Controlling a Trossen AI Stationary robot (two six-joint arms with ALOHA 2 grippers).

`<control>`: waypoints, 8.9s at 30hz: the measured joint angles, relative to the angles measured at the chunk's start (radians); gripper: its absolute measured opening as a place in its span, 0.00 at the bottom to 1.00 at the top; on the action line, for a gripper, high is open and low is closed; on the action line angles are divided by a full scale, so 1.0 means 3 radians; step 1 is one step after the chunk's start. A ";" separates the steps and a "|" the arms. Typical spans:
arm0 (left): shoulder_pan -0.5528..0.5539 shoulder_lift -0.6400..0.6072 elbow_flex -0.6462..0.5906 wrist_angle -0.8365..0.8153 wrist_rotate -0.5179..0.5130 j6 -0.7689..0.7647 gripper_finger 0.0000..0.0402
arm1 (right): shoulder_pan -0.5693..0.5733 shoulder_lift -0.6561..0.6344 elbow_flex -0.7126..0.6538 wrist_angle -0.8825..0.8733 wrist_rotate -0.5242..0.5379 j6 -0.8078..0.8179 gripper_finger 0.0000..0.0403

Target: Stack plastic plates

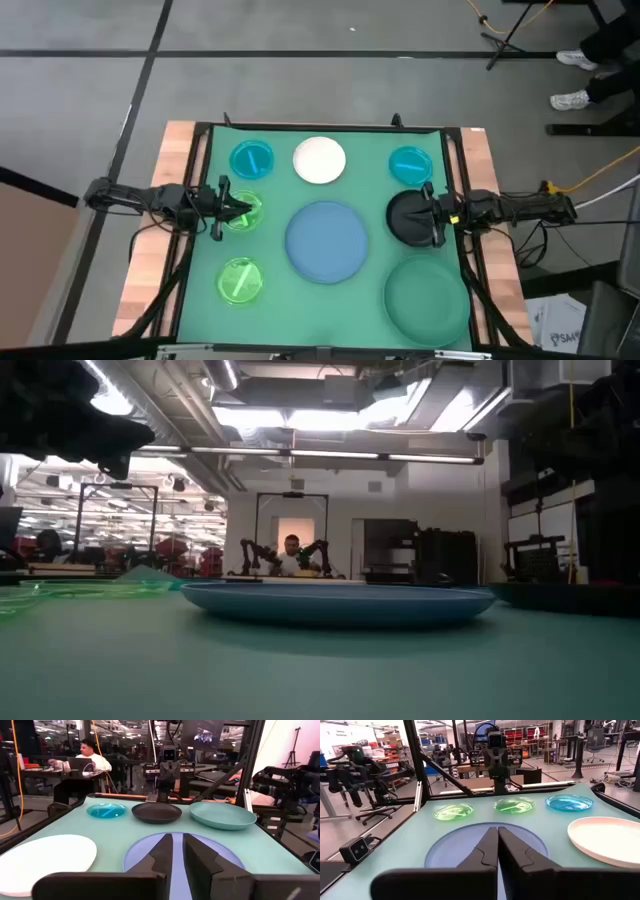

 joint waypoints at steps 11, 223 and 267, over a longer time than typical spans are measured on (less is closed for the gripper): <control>0.0000 0.0000 0.0001 0.0000 0.0000 0.0000 0.09 | 0.0001 0.0001 0.0001 0.0000 0.0000 -0.0001 0.01; -0.0220 0.8268 0.6731 -0.0712 -0.0032 -0.1529 0.01 | 0.0000 0.0001 0.0001 -0.0005 -0.0027 -0.0087 0.01; 0.0172 0.5391 0.3418 -0.0684 -0.0607 -0.1306 0.03 | 0.0000 0.0022 0.0000 0.0005 -0.0027 0.0086 0.01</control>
